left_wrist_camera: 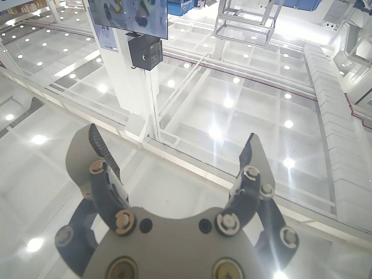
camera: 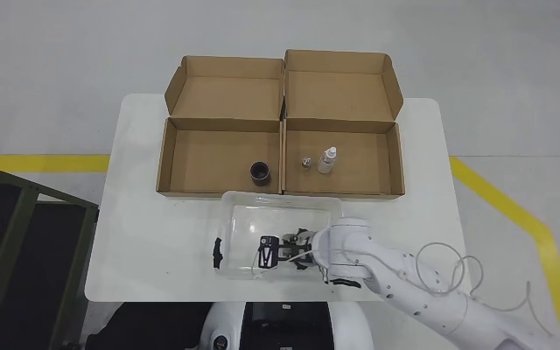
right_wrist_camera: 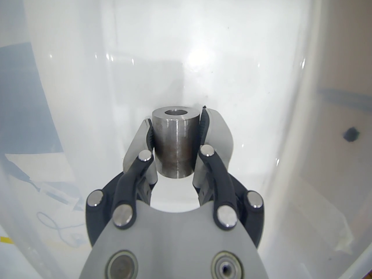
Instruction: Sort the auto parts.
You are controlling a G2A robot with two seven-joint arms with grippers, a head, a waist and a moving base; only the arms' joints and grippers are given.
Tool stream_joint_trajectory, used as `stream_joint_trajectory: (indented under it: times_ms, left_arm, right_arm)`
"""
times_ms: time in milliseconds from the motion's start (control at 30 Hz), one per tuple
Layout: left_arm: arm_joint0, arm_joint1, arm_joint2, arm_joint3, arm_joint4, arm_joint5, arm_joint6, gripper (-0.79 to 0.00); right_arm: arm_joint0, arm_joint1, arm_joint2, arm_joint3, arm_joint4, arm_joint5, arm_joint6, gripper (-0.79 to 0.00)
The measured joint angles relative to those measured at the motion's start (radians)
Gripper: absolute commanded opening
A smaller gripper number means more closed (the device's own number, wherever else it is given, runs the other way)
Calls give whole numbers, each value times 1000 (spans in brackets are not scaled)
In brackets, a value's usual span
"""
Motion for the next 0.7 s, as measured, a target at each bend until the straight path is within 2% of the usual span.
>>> stream_joint_trajectory:
  times_ms: [400,700]
  left_arm:
    - [0,0,0,0,0,0,0,0]
    - [0,0,0,0,0,0,0,0]
  right_arm:
    - [-32,7,62,-44,-44,12,-130,-785]
    - [-57,6,110,-77,-101,30,-337,-785]
